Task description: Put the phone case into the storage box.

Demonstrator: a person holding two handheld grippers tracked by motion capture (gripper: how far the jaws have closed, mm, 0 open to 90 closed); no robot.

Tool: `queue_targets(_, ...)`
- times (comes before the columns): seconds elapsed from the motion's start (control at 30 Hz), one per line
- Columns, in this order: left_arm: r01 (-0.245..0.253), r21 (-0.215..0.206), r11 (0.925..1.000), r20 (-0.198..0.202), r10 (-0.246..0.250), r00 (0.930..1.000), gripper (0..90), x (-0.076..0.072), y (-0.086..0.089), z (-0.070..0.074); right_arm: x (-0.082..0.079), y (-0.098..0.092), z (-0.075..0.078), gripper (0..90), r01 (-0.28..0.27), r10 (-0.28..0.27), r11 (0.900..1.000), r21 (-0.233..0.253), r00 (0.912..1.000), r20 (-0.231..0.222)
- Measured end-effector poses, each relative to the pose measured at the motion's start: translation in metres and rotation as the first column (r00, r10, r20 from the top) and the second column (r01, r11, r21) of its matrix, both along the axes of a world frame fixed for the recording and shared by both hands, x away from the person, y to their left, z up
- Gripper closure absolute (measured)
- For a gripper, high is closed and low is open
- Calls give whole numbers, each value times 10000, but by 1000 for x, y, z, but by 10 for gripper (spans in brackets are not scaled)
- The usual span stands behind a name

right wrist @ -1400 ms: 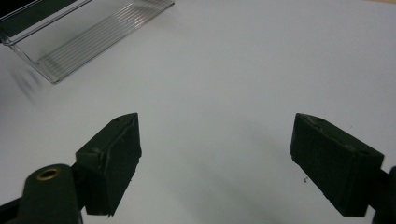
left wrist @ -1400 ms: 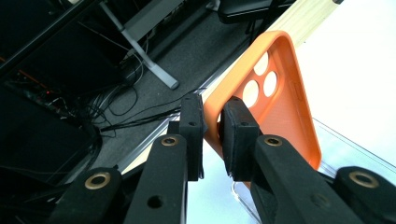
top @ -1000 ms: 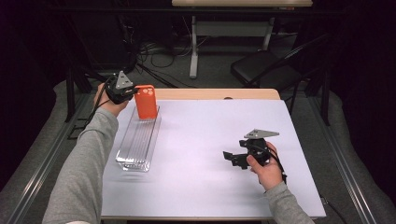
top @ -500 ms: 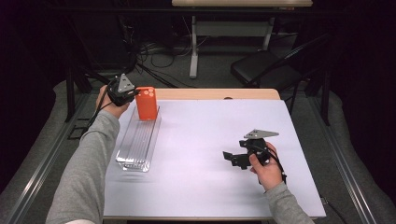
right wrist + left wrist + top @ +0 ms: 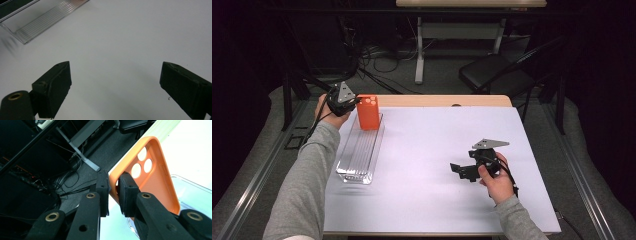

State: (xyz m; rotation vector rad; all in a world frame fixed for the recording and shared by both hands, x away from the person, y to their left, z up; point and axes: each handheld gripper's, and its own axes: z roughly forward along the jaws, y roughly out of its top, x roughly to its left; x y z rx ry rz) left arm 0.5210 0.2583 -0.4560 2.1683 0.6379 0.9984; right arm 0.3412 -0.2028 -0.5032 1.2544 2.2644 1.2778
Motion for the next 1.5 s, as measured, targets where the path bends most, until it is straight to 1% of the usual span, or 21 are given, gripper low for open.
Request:
queue_targets(0.13,32,-38,10000,-2,-32,10000,798,0,-1,-1,0,0,0,93,-2,2,10000,-27,10000,-4)
queue_targets(0.47,121,5,9999,184,-121,9998,798,0,-1,-4,0,0,0,93,-19,18,10000,-43,10000,-35)
queue_targets(0.7,194,248,9995,335,-202,9992,791,0,-2,-4,0,1,-1,93,-13,13,10000,-42,10000,-52)
queue_targets(0.8,231,267,9994,359,-240,9991,788,0,-2,-4,0,1,-1,93,-23,23,10000,-40,10000,-45)
queue_targets(0.83,235,399,9989,400,-251,9989,786,0,-2,-4,0,1,-1,93,-25,25,10000,-47,10000,-46)
queue_targets(0.93,238,435,9988,432,-256,9987,782,0,-2,-5,1,0,-1,93,-45,44,10000,-59,10000,-33)
queue_targets(0.97,222,525,9984,456,-246,9987,781,1,-2,-5,1,0,-1,93,-29,28,10000,-76,10000,-54)
queue_targets(1.07,153,530,9985,441,-176,9989,776,1,0,-5,1,0,-1,93,-42,41,10000,-58,10000,-58)
queue_targets(1.17,105,653,9978,428,-133,9990,772,1,2,-6,1,0,-1,94,-53,52,10000,-79,10000,-64)
queue_targets(1.5,4,571,9984,345,-24,9994,739,1,4,-8,1,1,-2,94,-121,120,9999,-96,9999,-110)
